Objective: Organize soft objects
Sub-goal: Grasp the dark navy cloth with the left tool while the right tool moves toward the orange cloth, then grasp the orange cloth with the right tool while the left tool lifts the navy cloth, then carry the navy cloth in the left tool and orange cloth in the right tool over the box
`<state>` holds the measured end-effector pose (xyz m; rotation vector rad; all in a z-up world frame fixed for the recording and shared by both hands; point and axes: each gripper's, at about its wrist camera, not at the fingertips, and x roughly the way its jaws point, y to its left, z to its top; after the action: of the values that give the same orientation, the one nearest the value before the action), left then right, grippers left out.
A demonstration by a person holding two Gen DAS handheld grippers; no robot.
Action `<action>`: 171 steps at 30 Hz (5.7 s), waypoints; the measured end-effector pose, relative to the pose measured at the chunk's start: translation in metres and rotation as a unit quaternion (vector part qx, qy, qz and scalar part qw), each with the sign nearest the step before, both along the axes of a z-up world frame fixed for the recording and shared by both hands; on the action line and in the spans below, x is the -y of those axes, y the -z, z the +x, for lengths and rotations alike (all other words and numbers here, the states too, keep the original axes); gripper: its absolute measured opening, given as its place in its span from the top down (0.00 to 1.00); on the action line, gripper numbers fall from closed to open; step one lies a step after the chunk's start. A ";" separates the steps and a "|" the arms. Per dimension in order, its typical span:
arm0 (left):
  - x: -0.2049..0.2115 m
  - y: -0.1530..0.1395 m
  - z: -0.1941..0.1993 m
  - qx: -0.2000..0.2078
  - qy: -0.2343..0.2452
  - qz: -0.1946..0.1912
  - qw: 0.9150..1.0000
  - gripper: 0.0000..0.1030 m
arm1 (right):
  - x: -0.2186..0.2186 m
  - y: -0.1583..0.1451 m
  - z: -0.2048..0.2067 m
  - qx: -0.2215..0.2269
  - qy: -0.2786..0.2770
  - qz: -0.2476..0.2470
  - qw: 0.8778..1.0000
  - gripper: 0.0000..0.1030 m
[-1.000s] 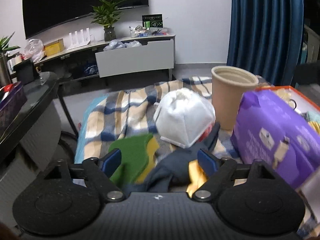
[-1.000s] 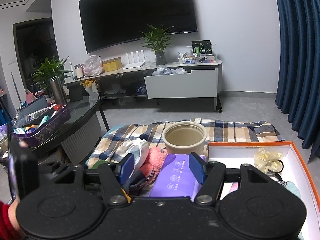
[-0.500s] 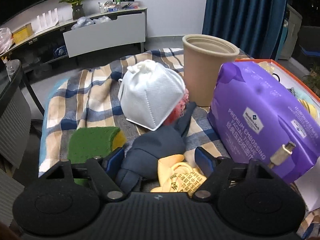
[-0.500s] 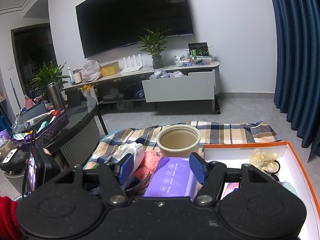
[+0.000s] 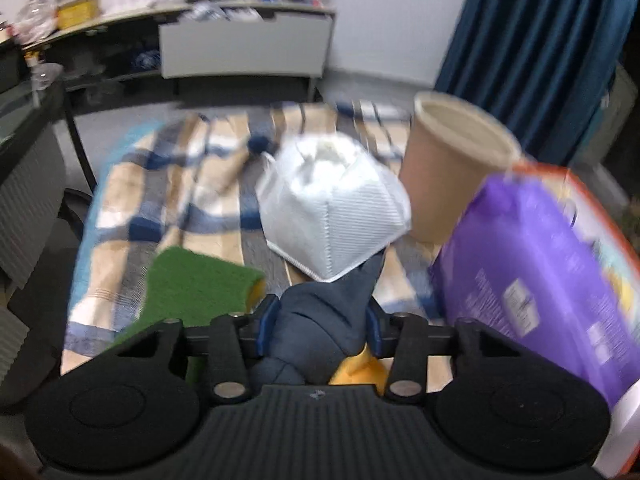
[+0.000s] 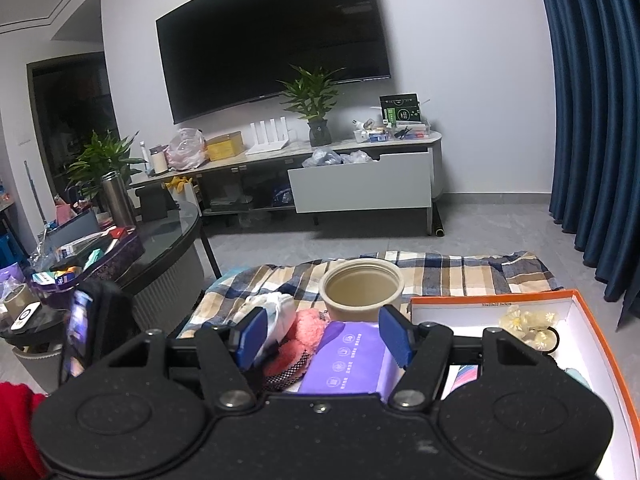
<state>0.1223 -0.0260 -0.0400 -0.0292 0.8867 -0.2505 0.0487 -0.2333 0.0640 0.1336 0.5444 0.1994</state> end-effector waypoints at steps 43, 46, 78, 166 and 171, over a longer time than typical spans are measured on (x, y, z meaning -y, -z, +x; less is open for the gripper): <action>-0.113 -0.046 -0.093 0.067 -0.126 -0.037 0.989 0.57 | -0.161 0.131 0.032 -0.143 -0.063 -0.130 0.979 0.46; -0.110 -0.045 -0.093 0.065 -0.125 -0.031 0.990 0.57 | -0.155 0.124 0.028 -0.132 -0.051 -0.112 0.984 0.52; -0.058 -0.103 -0.087 0.112 -0.133 -0.007 0.985 0.57 | -0.095 -0.022 0.008 -0.004 -0.044 -0.062 0.997 0.52; 0.104 -0.109 -0.055 0.100 -0.008 -0.018 0.995 0.56 | 0.076 -0.034 -0.001 0.010 0.076 -0.035 0.996 0.51; 0.113 -0.108 -0.056 0.100 0.002 -0.017 0.995 0.56 | 0.082 -0.034 -0.002 0.010 0.084 -0.033 0.996 0.51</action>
<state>0.0666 -0.1386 0.0680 -0.0327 0.6839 -0.2668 0.0465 -0.3148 0.0983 0.1128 0.5156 0.0199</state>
